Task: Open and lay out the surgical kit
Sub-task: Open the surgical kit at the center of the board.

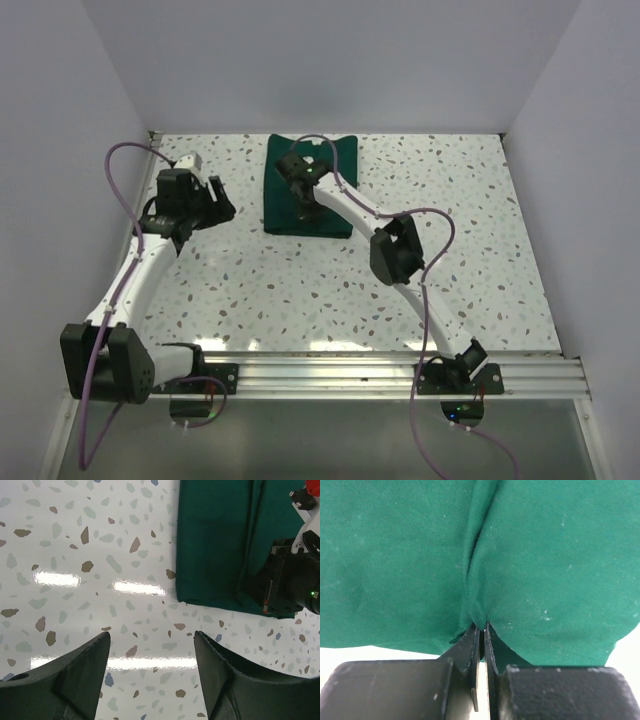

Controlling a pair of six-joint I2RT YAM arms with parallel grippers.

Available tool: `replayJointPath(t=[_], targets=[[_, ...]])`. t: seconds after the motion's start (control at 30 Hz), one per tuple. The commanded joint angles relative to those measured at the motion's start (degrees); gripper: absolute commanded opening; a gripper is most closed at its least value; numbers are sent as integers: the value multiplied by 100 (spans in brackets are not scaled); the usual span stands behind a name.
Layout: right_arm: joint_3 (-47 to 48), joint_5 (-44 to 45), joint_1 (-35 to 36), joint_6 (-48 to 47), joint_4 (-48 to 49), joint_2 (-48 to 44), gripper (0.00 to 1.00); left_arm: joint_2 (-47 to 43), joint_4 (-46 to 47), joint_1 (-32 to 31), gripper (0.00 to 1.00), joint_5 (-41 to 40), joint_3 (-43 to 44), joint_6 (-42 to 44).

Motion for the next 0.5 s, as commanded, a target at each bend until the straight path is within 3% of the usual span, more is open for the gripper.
replayJointPath(t=[0.0,0.27,0.47], targets=[[-89,155,-31,-38,-307,-651,0,62,239,-3,72,45,99,72],[-1406,576,-750,146,-52,-2366,0,255,256,-12,72,19,450,125],[-3128,1235,-1568,182,-25,-3280,0,659,449,-169,72,98,714,134]])
